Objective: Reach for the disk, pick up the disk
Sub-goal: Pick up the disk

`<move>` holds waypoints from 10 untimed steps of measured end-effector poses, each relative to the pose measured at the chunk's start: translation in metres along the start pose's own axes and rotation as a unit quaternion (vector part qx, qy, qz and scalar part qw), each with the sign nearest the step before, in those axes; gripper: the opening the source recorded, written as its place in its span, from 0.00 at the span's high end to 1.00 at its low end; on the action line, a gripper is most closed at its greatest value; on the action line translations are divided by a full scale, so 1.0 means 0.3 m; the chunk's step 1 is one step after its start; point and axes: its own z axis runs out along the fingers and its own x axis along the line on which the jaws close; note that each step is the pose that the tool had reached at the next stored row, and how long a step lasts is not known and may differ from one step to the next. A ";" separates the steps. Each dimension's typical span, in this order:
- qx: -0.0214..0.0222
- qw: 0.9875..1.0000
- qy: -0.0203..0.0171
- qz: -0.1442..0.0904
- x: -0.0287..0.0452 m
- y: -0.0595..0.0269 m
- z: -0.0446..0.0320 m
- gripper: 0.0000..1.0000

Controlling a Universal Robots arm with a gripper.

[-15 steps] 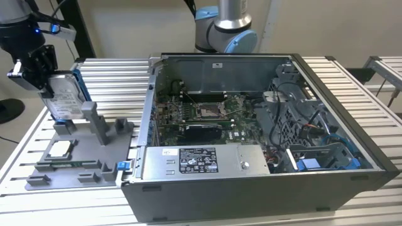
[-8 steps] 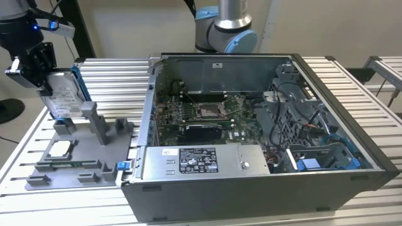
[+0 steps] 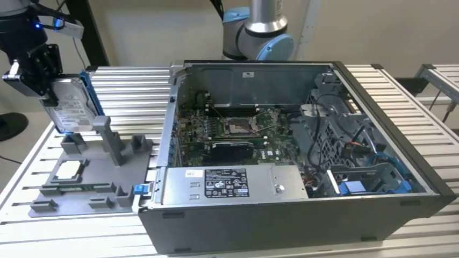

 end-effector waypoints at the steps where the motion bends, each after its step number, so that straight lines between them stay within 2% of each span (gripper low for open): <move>1: 0.000 1.000 0.000 0.000 0.000 0.000 -0.003 1.00; 10: 0.000 1.000 0.000 0.000 0.000 0.001 -0.026 1.00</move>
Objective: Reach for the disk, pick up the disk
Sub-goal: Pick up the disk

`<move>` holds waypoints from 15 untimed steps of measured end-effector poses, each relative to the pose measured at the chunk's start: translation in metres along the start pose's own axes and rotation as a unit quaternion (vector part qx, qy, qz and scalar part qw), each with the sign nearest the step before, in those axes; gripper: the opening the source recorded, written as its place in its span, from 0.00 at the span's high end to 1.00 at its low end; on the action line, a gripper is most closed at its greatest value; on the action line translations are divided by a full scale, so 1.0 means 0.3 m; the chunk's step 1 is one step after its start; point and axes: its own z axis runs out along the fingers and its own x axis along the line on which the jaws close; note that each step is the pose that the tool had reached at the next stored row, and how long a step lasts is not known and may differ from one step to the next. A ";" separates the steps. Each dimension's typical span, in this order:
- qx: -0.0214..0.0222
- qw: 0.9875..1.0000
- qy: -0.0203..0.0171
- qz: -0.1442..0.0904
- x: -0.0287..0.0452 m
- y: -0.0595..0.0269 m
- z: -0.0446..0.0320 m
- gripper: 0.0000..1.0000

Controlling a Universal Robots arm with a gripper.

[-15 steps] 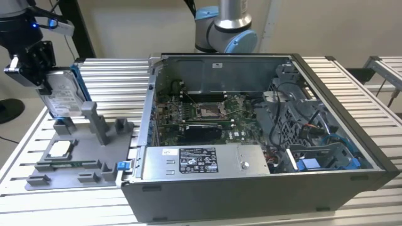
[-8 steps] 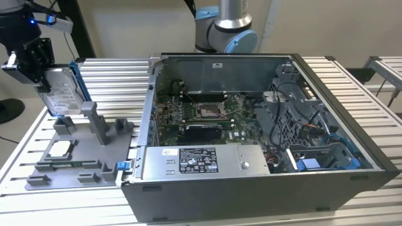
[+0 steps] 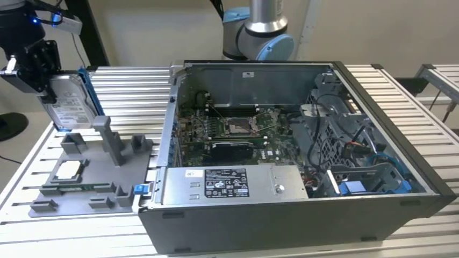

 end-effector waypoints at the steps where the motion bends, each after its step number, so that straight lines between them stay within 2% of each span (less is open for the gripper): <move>1: 0.000 1.000 0.000 0.000 0.000 0.000 -0.002 1.00; 15: 0.000 1.000 0.000 0.000 0.000 0.001 -0.035 1.00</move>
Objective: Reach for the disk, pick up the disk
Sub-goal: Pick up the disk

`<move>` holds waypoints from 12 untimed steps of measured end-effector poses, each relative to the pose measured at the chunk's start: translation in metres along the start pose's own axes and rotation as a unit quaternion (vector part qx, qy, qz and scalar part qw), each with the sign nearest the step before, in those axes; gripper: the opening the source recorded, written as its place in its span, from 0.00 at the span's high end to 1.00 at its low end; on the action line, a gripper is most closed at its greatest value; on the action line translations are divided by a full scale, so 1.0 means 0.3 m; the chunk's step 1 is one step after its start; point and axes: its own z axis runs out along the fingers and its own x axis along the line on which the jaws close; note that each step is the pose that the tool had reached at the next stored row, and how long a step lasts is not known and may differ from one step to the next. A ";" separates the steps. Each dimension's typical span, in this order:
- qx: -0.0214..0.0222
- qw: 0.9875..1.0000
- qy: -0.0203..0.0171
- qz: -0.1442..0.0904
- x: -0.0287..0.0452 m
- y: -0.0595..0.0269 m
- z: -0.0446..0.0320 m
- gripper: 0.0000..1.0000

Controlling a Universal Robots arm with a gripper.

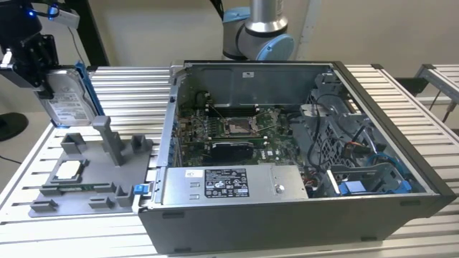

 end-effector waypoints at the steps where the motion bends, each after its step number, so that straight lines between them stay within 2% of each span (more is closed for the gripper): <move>1: 0.000 1.000 0.000 0.000 0.000 0.000 -0.002 1.00; 7: 0.000 1.000 0.000 0.000 0.000 0.000 -0.025 1.00; 12: 0.000 1.000 0.000 0.000 0.000 0.001 -0.055 1.00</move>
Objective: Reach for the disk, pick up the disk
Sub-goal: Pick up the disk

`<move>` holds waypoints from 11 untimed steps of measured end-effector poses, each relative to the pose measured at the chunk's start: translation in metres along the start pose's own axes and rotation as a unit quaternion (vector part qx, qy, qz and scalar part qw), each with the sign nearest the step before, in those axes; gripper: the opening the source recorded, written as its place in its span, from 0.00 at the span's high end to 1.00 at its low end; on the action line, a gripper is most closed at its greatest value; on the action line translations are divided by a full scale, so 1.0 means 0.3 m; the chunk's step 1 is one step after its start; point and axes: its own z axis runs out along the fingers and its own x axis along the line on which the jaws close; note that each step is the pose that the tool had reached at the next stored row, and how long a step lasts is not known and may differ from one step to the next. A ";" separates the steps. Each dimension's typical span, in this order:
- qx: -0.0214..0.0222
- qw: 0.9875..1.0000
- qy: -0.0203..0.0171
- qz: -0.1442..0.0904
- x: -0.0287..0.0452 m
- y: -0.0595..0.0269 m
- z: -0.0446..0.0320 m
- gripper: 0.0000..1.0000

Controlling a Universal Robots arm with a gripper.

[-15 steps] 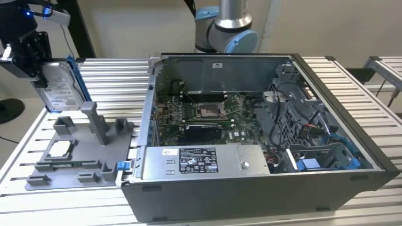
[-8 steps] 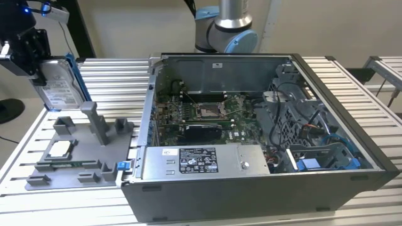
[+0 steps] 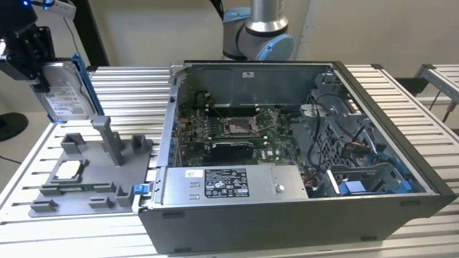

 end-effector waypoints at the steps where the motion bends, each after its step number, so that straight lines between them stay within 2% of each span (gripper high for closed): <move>1: 0.000 1.000 0.000 0.000 0.000 0.000 -0.007 1.00; 4: 0.000 1.000 0.000 0.000 0.001 0.001 -0.036 1.00; 11: 0.000 1.000 0.000 0.000 0.001 0.003 -0.139 1.00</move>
